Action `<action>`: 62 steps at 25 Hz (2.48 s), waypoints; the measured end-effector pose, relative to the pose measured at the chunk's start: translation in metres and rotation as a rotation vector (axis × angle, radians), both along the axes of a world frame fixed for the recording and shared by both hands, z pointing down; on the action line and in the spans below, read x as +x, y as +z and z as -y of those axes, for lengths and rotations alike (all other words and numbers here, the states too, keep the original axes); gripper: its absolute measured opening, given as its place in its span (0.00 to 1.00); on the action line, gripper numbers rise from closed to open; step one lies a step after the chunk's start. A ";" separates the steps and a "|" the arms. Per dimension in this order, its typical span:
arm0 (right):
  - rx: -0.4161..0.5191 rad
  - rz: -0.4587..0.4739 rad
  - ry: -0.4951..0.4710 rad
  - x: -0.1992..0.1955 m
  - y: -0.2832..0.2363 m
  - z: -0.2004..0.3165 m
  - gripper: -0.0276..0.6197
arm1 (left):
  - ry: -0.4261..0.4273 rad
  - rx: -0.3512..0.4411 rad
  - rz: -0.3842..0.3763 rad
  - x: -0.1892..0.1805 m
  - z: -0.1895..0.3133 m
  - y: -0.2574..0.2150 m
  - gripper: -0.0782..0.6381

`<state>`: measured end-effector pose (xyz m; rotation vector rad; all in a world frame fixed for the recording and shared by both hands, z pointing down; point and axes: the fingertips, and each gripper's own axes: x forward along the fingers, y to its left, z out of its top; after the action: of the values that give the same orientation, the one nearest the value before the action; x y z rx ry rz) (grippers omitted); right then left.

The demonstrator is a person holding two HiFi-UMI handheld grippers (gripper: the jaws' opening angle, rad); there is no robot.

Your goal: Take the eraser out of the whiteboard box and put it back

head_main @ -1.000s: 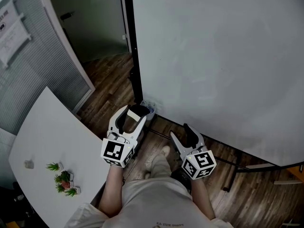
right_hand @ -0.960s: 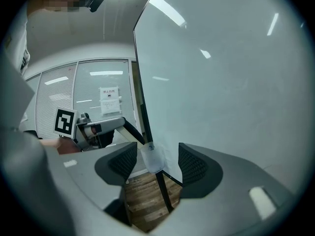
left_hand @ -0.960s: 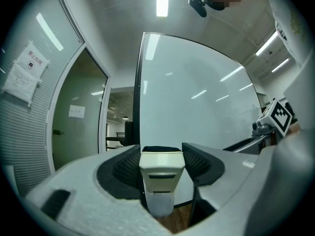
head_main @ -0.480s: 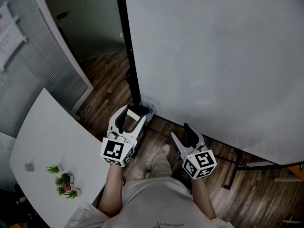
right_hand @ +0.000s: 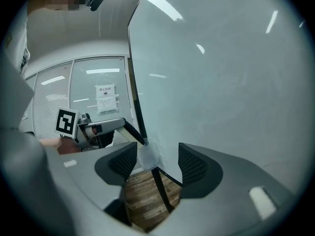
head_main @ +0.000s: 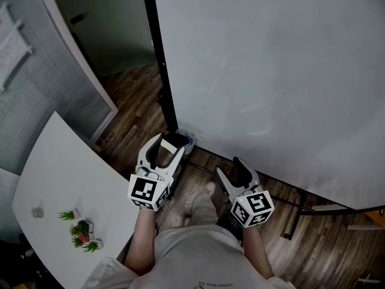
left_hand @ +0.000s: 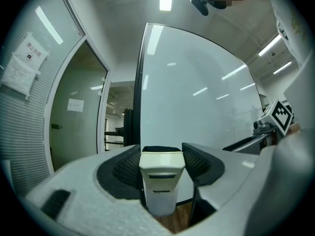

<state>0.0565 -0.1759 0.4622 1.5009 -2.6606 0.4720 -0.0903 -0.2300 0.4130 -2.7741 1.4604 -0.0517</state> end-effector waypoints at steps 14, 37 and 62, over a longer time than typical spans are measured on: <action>-0.022 0.010 0.001 0.003 0.006 0.008 0.45 | 0.011 -0.042 0.019 0.007 0.010 0.011 0.48; -0.041 0.013 -0.025 0.002 0.014 0.024 0.45 | 0.020 -0.121 0.039 0.016 0.031 0.047 0.48; -0.060 0.007 -0.048 0.001 0.021 0.030 0.45 | 0.024 -0.170 0.083 0.024 0.046 0.076 0.48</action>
<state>0.0580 -0.2058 0.4830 1.4191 -2.6559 0.5495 -0.0660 -0.2756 0.4888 -2.8806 1.4678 -0.3012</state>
